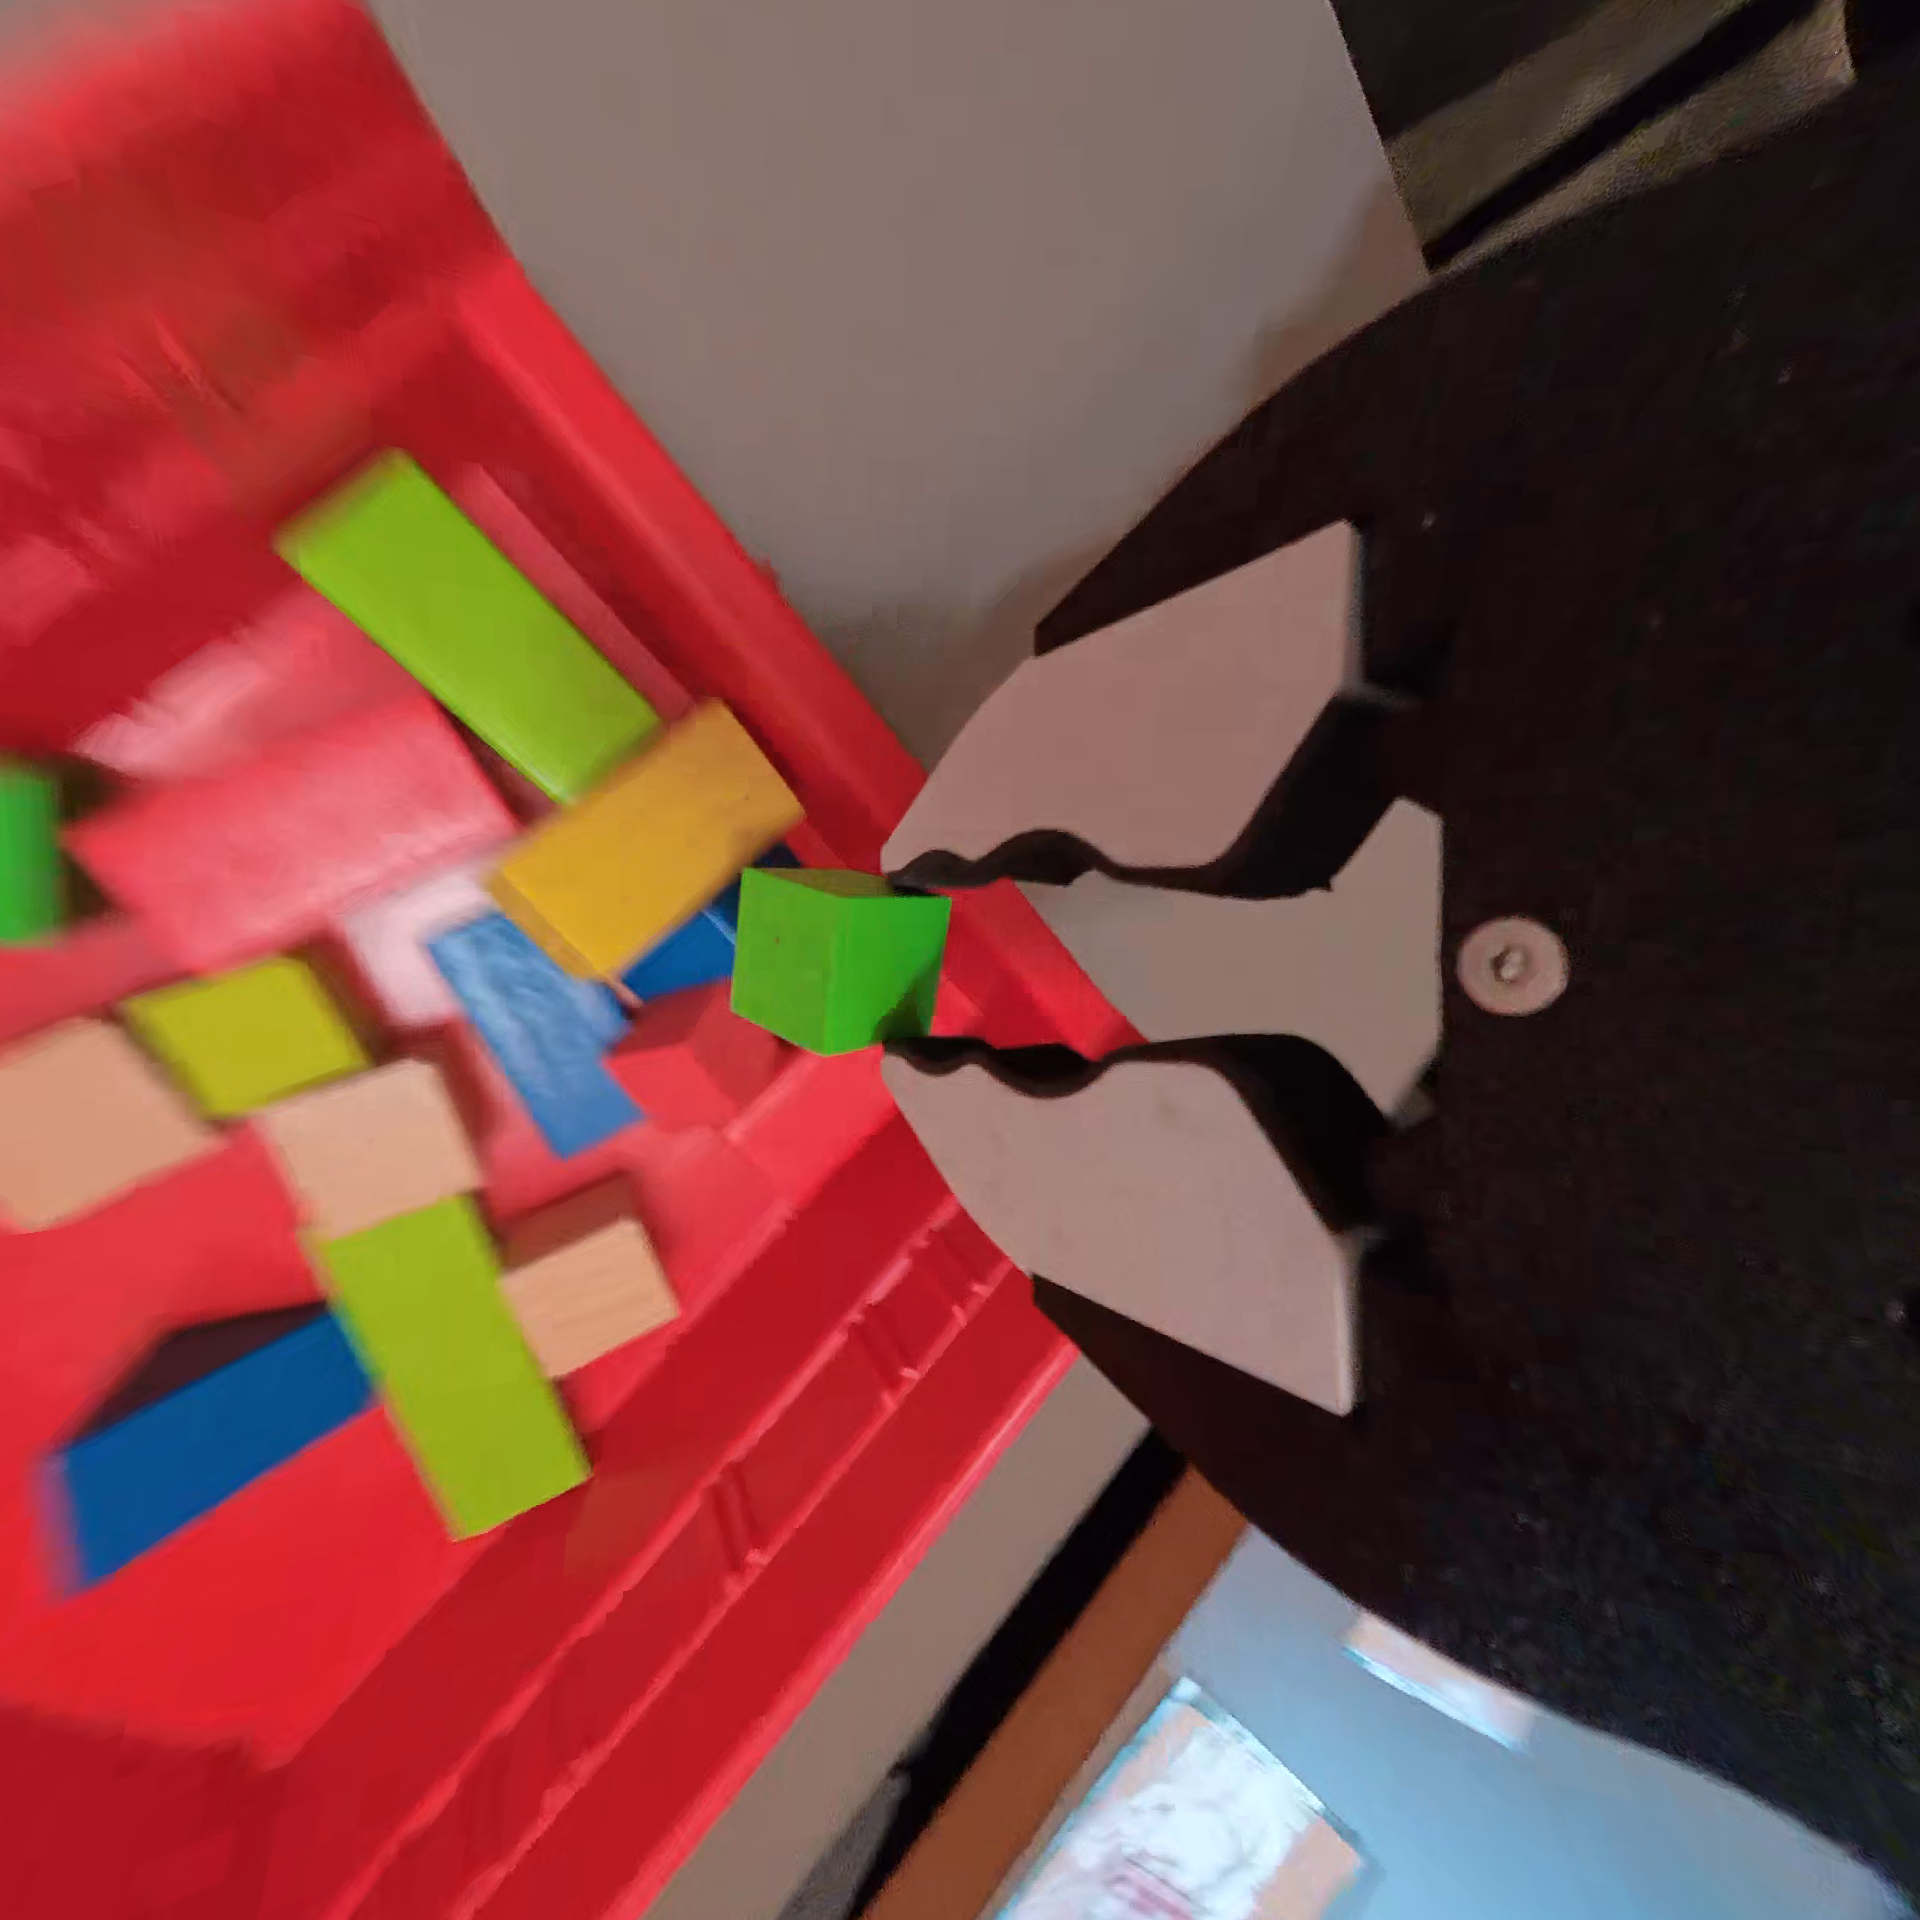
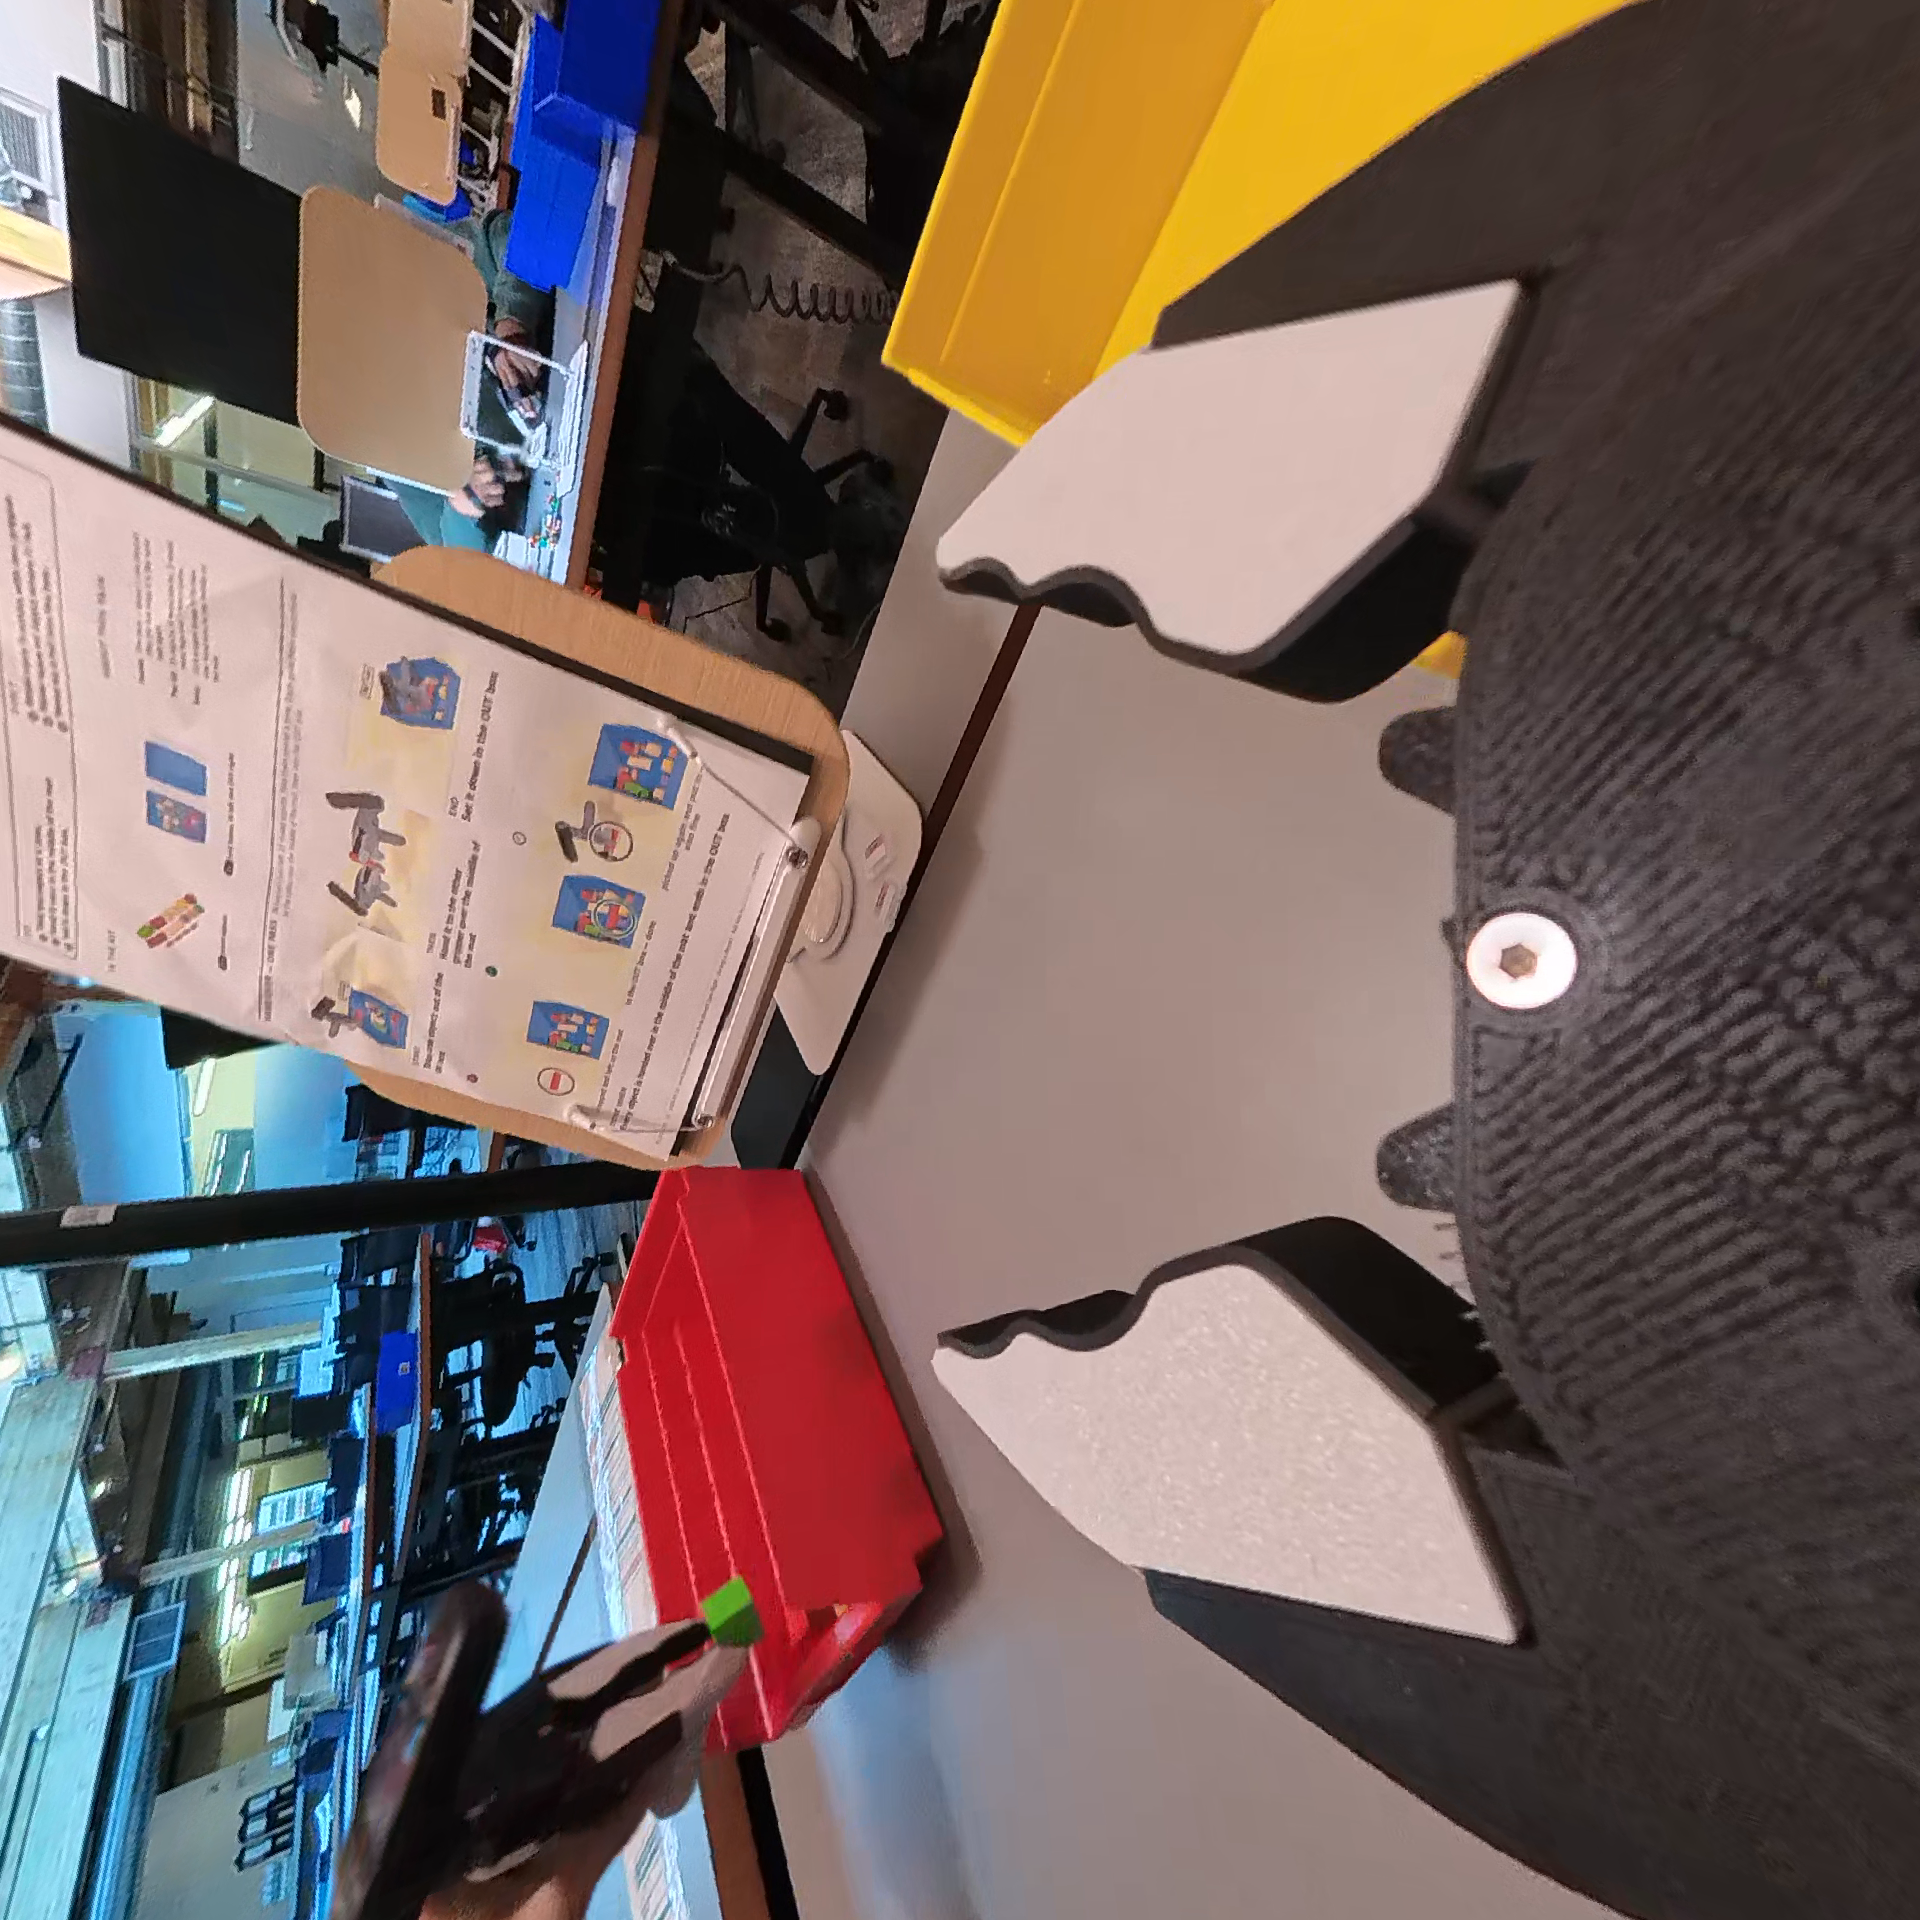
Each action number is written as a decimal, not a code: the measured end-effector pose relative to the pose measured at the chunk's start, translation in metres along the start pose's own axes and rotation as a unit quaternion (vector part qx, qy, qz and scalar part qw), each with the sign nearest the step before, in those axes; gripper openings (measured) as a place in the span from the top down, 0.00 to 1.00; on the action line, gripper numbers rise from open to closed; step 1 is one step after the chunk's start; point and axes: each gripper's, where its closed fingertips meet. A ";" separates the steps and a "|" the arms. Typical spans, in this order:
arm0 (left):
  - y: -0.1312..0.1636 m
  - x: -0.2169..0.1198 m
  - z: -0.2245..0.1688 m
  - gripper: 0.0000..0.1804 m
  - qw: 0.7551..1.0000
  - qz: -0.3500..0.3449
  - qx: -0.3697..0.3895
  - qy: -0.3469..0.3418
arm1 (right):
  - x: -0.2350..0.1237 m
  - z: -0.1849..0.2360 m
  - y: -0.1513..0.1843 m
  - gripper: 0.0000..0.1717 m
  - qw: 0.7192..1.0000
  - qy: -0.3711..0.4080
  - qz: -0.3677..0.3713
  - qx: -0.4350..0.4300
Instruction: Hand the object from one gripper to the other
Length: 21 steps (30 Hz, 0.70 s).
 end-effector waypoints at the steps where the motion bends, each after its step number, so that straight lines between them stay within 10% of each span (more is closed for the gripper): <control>1: -0.013 -0.012 -0.009 0.86 0.999 -0.047 -0.005 0.009 | 0.002 0.005 -0.001 0.26 1.000 -0.008 -0.002 0.000; 11: -0.142 -0.104 -0.200 0.86 0.893 -0.411 0.061 0.172 | 0.028 0.133 -0.018 0.43 0.976 -0.213 -0.031 0.032; 21: -0.201 -0.110 -0.307 0.86 0.824 -0.494 0.131 0.244 | 0.019 0.184 -0.015 0.61 0.932 -0.337 -0.020 0.128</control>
Point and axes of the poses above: each gripper's, where its closed fingertips meet, x out along the fingers, y out of its underside, z = x × y across the jaws, and after that the axes turned 8 degrees about -z, right-handed
